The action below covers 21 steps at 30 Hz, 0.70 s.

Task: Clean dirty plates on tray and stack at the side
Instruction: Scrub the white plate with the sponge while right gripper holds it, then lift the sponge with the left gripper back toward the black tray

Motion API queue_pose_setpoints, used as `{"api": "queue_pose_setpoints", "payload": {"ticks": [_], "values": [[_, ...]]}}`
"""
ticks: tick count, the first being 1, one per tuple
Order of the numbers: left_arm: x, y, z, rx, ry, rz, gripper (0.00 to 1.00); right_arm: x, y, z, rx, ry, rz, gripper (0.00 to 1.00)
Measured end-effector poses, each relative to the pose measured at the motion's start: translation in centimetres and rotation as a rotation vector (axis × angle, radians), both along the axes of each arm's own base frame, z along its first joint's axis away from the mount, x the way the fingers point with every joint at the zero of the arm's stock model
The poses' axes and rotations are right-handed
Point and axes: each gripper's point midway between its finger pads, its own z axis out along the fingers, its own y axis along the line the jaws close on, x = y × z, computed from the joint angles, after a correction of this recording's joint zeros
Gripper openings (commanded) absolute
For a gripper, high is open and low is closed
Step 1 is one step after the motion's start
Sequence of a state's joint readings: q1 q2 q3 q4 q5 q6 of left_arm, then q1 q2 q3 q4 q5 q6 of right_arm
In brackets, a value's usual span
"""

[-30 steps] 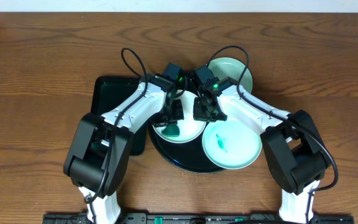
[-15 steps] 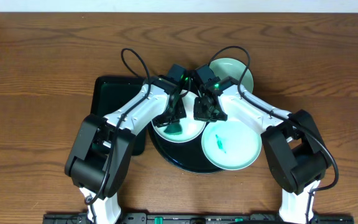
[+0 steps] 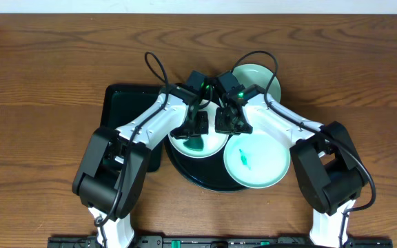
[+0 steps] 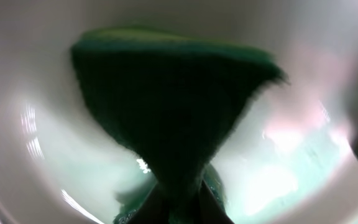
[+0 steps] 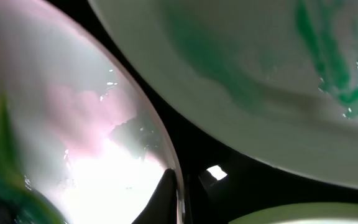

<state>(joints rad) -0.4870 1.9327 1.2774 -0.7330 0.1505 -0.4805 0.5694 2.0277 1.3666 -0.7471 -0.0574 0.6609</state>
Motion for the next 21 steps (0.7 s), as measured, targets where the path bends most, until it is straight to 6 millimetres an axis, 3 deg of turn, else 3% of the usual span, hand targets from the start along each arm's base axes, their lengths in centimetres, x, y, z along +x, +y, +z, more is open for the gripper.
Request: {"api": "queue_pose_setpoints", "payload": {"ticks": [5, 9, 13, 17, 21], "values": [[0.3, 1.1, -0.1, 0.111, -0.044, 0.156, 0.07, 0.0, 0.0, 0.0, 0.030, 0.021, -0.007, 0.01], [-0.1, 1.2, -0.1, 0.117, -0.030, 0.163, 0.07, 0.0, 0.0, 0.0, 0.028, 0.019, -0.002, 0.01], [-0.8, -0.5, 0.0, 0.017, 0.017, 0.035, 0.07, 0.1, 0.0, 0.0, 0.019, 0.005, 0.006, 0.01], [-1.3, -3.5, 0.3, -0.155, 0.038, -0.076, 0.07, 0.2, 0.0, 0.0, 0.020, 0.001, 0.019, 0.01], [0.0, -4.6, 0.5, -0.240, -0.012, -0.105, 0.07, 0.1, -0.2, 0.0, 0.009, 0.003, 0.028, 0.01]]}}
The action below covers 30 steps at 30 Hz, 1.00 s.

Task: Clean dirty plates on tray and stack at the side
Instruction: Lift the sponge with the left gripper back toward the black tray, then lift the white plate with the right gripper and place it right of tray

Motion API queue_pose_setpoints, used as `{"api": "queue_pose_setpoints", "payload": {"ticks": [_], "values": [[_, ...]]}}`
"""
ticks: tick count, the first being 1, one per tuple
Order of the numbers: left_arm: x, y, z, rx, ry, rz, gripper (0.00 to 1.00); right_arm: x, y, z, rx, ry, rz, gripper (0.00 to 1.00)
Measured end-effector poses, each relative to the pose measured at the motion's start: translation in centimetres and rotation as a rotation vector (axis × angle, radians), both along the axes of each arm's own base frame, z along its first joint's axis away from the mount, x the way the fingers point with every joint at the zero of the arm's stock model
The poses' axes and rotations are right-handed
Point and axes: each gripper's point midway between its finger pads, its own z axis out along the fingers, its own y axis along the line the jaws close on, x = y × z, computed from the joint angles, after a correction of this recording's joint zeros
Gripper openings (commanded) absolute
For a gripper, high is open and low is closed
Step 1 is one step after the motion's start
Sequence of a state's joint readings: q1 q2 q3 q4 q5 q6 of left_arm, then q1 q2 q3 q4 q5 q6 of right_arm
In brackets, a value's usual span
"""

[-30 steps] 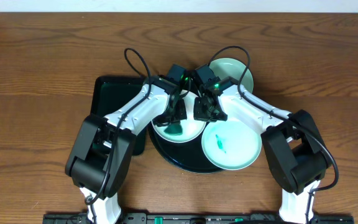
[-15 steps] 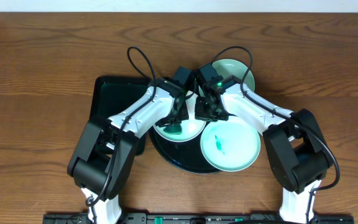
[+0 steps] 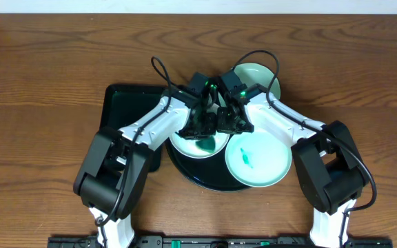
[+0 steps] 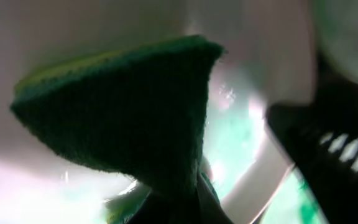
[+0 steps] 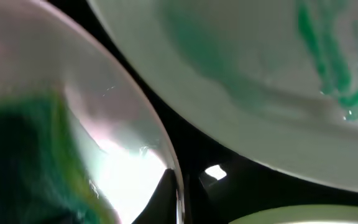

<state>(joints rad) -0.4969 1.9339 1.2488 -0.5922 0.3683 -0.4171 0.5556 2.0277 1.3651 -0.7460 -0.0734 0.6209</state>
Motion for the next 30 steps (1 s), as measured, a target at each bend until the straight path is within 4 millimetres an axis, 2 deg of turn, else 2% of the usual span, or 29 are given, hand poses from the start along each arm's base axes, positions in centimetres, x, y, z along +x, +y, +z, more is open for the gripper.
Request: {"api": "queue_pose_setpoints", "payload": {"ticks": [3, 6, 10, 12, 15, 23, 27, 30], "values": [[0.9, -0.1, 0.2, -0.019, -0.018, 0.033, 0.07, 0.0, 0.0, 0.0, -0.004, -0.001, 0.000, 0.01], [1.1, 1.2, 0.3, 0.012, 0.011, 0.090, 0.07, 0.0, -0.1, 0.0, -0.008, -0.003, 0.000, 0.01], [2.1, 6.2, 0.9, 0.136, 0.062, 0.232, 0.07, 0.0, -0.1, 0.0, -0.010, -0.005, 0.000, 0.01], [2.4, 8.4, 1.9, 0.166, 0.091, 0.294, 0.07, 0.0, -0.1, 0.0, -0.010, -0.004, 0.002, 0.01], [3.0, 10.9, 4.4, 0.197, 0.092, 0.355, 0.07, 0.0, 0.0, 0.0, -0.008, -0.006, 0.023, 0.01], [3.0, 16.9, 14.9, 0.166, -0.076, 0.482, 0.07, -0.3, 0.1, 0.6, -0.006, -0.017, 0.129, 0.01], [2.5, 19.3, 17.9, 0.157, -0.158, 0.532, 0.07, -0.4, -0.2, 3.2, -0.004, -0.057, 0.165, 0.01], [2.2, 20.2, 19.0, 0.154, -0.190, 0.556, 0.07, -0.2, -1.0, 7.1, -0.026, -0.155, 0.189, 0.01]]}}
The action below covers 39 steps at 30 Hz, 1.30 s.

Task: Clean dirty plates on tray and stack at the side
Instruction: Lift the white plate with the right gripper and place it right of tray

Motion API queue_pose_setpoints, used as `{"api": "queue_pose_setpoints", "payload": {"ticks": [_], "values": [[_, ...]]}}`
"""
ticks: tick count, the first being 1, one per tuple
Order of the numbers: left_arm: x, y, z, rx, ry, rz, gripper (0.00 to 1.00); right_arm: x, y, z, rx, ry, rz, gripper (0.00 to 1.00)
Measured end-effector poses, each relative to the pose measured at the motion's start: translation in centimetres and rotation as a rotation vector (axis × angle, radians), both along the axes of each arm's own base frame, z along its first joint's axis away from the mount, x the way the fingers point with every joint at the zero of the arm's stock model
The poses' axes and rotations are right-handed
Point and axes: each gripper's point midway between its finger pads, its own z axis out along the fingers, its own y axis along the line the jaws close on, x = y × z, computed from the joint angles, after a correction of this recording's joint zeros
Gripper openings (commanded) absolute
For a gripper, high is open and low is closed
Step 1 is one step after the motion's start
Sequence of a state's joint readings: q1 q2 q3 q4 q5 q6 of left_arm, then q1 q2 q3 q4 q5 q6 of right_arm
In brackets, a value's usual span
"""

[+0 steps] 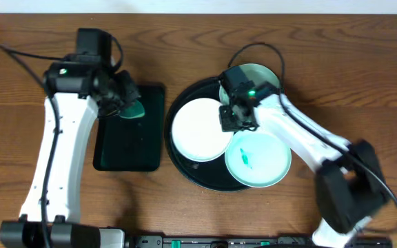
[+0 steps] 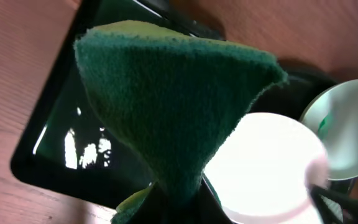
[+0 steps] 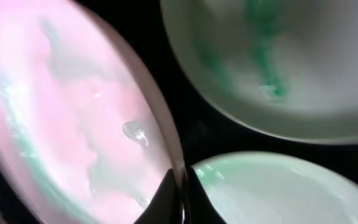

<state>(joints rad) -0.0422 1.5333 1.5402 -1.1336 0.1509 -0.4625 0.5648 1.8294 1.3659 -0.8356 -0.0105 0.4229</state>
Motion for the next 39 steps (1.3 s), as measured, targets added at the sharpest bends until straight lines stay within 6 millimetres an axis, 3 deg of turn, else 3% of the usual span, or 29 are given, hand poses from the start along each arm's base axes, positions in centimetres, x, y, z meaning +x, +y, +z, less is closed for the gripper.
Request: {"api": "queue_pose_setpoints", "payload": {"ticks": [6, 9, 21, 29, 35, 39], "values": [[-0.1, 0.1, 0.2, 0.001, -0.006, -0.001, 0.07, 0.3, -1.9, 6.1, -0.120, -0.221, 0.025, 0.01], [-0.1, 0.1, 0.2, 0.003, -0.007, -0.006, 0.07, 0.3, -2.0, 8.0, -0.202, -0.323, 0.043, 0.01], [0.0, 0.1, 0.0, 0.006, -0.003, -0.012, 0.07, -2.8, 2.7, 14.8, -0.570, -0.793, 0.166, 0.01], [0.1, 0.1, -0.2, 0.006, 0.003, -0.012, 0.07, -4.9, 3.2, 19.6, -0.746, -1.038, 0.112, 0.01], [0.0, 0.1, -0.2, 0.006, 0.004, -0.012, 0.07, -5.0, 3.0, 20.0, -0.767, -1.057, 0.102, 0.01], [0.1, 0.1, -0.2, 0.005, 0.003, -0.012, 0.07, -4.3, 2.6, 17.5, -0.700, -0.935, 0.143, 0.01]]}}
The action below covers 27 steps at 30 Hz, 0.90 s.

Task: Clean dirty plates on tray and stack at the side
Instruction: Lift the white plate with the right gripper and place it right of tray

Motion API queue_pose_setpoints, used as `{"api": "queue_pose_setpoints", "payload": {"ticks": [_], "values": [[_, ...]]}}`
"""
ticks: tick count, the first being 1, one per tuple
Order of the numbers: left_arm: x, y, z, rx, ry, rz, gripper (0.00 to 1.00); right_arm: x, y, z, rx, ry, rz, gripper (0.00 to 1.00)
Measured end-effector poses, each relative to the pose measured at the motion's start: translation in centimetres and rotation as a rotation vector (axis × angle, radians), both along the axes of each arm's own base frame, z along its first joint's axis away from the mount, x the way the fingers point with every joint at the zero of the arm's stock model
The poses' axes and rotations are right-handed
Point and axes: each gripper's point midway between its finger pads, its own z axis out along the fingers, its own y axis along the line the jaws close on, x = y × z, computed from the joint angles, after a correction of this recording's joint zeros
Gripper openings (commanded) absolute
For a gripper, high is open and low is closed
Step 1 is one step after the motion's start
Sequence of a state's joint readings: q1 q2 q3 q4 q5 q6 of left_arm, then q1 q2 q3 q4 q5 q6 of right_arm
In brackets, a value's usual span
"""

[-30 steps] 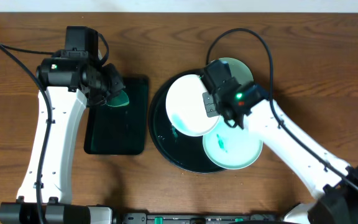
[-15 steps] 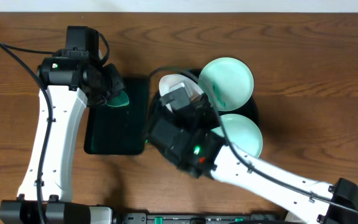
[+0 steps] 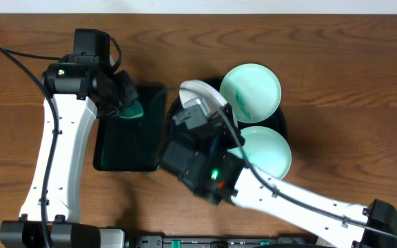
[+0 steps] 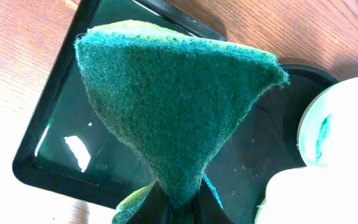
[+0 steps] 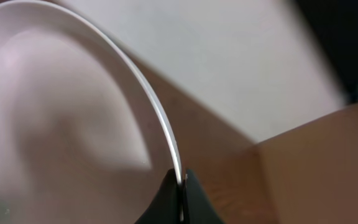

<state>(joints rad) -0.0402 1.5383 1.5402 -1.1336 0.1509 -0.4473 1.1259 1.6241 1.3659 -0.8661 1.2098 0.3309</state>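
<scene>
My left gripper (image 4: 176, 204) is shut on a folded green sponge (image 4: 173, 99), held above the black rectangular tray (image 3: 126, 148) at the left. My right gripper (image 5: 180, 184) is shut on the rim of a white plate (image 5: 61, 124). That plate (image 3: 202, 91) is tilted on edge high above the round black tray (image 3: 283, 120). Two pale green plates lie on the round tray: the far one (image 3: 253, 86) carries a green smear, and the near one (image 3: 271, 150) is partly covered by my right arm.
The right arm (image 3: 267, 193) is raised close to the overhead camera and hides the front half of the round tray. Wooden table (image 3: 350, 76) surrounds both trays. A wet patch glints in the rectangular tray (image 4: 73, 149).
The white plate lay flat on the round tray with my right gripper on its rim; now it is lifted off and tilted on edge. The left arm and sponge have stayed put.
First my left gripper pressed the sponge on the white plate while my right gripper held its rim. Then the sponge sat further right on the plate. Later the sponge hung over the rectangular tray and the plate looked white. Now the plate is in the air.
</scene>
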Motion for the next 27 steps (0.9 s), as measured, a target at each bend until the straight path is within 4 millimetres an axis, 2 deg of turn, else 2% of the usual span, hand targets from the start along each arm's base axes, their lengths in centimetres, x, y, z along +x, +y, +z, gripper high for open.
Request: {"api": "queue_pose_setpoints", "payload": {"ticks": [4, 9, 12, 15, 18, 22, 25, 27], "values": [[0.0, 0.0, 0.0, 0.000, 0.000, 0.000, 0.07, 1.6, -1.7, -3.7, 0.113, 0.204, -0.034, 0.01], [0.0, 0.0, -0.1, 0.001, 0.005, 0.001, 0.07, 3.4, -3.4, -8.2, 0.383, 0.510, -0.067, 0.01], [0.0, 0.0, -0.2, 0.001, 0.007, 0.000, 0.07, 4.3, -4.6, -9.7, 0.572, 0.664, -0.084, 0.01], [0.0, 0.0, -0.2, 0.001, 0.007, 0.000, 0.07, 5.5, -7.7, -10.0, 0.760, 0.762, -0.137, 0.01], [0.0, 0.0, -0.2, 0.001, 0.008, 0.000, 0.07, 6.3, -12.8, -9.3, 0.919, 0.778, -0.242, 0.01], [0.0, 0.0, -0.2, 0.001, 0.007, 0.000, 0.07, 5.7, -21.1, -8.6, 1.044, 0.733, -0.443, 0.01], [0.0, 0.0, -0.2, 0.001, 0.008, 0.000, 0.07, 5.2, -27.2, -8.9, 1.087, 0.662, -0.596, 0.01], [0.1, 0.0, -0.5, 0.001, 0.015, 0.000, 0.07, 4.5, -31.1, -10.0, 1.103, 0.606, -0.691, 0.01]]}}
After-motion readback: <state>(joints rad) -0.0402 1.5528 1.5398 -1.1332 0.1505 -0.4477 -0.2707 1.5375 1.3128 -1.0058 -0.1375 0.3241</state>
